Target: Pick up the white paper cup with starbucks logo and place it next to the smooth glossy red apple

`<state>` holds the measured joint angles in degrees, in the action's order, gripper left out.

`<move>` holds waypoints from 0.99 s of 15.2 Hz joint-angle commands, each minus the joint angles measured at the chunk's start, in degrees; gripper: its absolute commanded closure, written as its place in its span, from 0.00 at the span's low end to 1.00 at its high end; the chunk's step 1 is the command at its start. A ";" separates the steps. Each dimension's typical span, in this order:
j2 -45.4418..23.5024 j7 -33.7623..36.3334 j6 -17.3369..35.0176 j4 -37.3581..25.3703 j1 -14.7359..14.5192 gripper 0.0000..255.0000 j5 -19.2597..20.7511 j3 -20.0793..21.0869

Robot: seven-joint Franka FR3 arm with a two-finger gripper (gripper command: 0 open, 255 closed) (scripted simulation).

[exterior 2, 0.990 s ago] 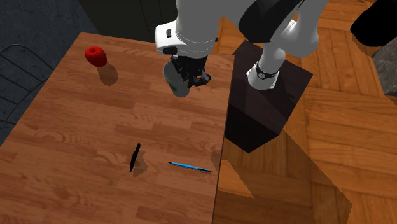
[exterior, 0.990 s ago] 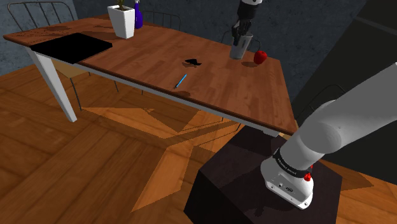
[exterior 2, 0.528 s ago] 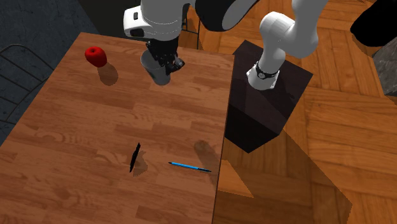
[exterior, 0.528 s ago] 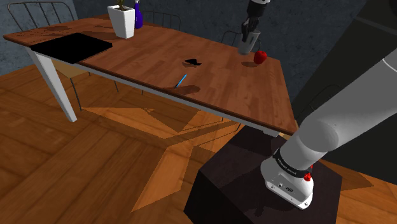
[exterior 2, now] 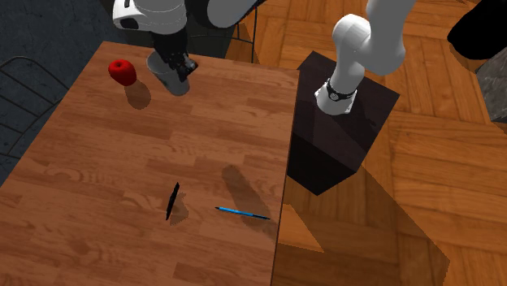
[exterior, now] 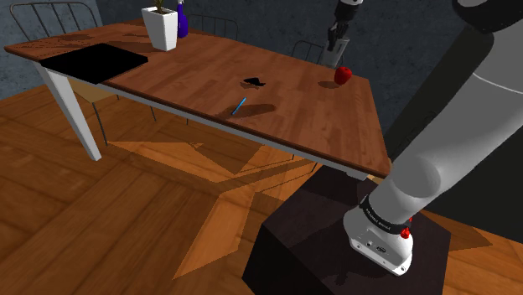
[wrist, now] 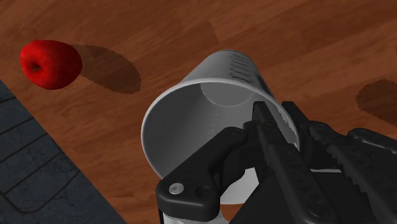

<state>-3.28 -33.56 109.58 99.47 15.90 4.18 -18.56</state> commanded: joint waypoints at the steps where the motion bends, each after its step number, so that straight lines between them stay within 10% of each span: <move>1: -3.45 -3.18 -0.66 -4.19 1.57 1.00 -1.65 -1.20; 13: -31.65 -16.79 -13.15 -44.29 16.66 1.00 -13.34 -2.85; 15: -30.89 -16.79 -11.08 -41.45 16.20 1.00 -13.09 -2.83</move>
<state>-34.01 -50.12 97.92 57.67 31.96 -8.82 -21.41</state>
